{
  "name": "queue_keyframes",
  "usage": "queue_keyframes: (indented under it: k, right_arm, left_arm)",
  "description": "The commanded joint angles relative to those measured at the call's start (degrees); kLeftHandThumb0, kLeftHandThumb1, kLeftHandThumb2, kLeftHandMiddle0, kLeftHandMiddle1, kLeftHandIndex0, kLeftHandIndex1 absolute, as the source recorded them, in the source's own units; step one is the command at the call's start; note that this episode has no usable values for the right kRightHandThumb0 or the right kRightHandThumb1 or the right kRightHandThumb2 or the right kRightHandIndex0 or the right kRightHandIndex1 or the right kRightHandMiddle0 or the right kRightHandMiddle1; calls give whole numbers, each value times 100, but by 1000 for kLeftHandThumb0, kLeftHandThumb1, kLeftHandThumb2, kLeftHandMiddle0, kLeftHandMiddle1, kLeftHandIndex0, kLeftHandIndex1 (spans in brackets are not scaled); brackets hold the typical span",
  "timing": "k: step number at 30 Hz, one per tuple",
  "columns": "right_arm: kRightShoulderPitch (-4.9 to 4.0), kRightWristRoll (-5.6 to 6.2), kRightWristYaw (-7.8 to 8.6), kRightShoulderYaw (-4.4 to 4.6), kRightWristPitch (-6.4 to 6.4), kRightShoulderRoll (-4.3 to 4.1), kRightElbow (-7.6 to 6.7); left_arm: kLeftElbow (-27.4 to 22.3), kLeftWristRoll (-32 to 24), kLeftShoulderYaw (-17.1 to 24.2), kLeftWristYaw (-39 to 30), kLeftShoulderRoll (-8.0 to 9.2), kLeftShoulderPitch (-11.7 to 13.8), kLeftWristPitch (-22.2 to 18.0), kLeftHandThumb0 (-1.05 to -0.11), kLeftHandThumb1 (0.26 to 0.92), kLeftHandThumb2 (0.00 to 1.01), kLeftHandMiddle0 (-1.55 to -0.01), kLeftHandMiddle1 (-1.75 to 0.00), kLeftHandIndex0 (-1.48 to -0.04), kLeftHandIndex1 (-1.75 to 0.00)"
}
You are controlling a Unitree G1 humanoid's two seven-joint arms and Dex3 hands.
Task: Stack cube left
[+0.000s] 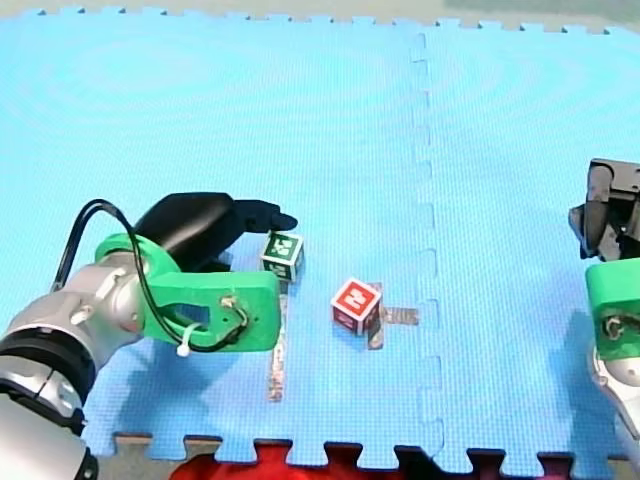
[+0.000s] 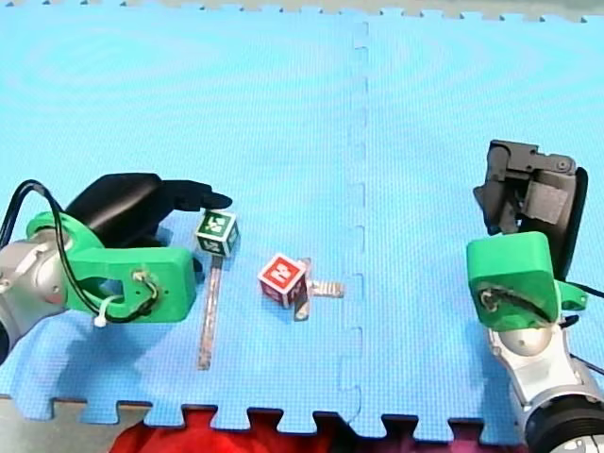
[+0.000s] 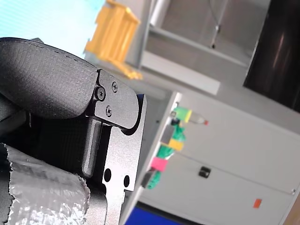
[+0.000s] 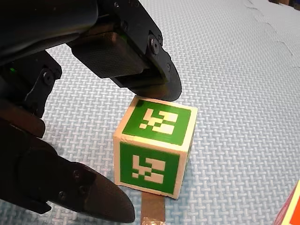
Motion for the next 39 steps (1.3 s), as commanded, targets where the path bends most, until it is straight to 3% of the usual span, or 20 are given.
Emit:
queue_keyframes:
  k: [1,14,17,22,27,39]
  right_arm:
    - [21,7,-10,-15,-36,-28,-32]
    - [148,28,62,-20,-133,-1,-106]
    - [164,29,68,-23,-130,3,-113]
    - [177,16,45,-22,-115,20,-114]
    - [185,2,15,-23,-104,15,-105]
    - [171,-71,-95,6,-107,15,-80]
  left_arm:
    - [-7,9,-20,-20,6,-31,37,-558,692,0,-758,-1746,-588,0]
    - [69,-58,11,-373,-176,-151,337,-636,691,1,-778,-1746,-588,-2]
    - [75,-79,33,-414,-198,-136,369,-672,695,3,-782,-1746,-646,-28]
    - [72,-81,31,-401,-190,-116,365,-458,761,22,-842,-1746,-875,-105]
    - [88,-32,-9,-205,-181,-59,272,-524,861,41,-894,-1746,-1110,-188]
    - [118,-17,0,-139,-117,-55,160,-555,906,31,-887,-1746,-1127,-180]
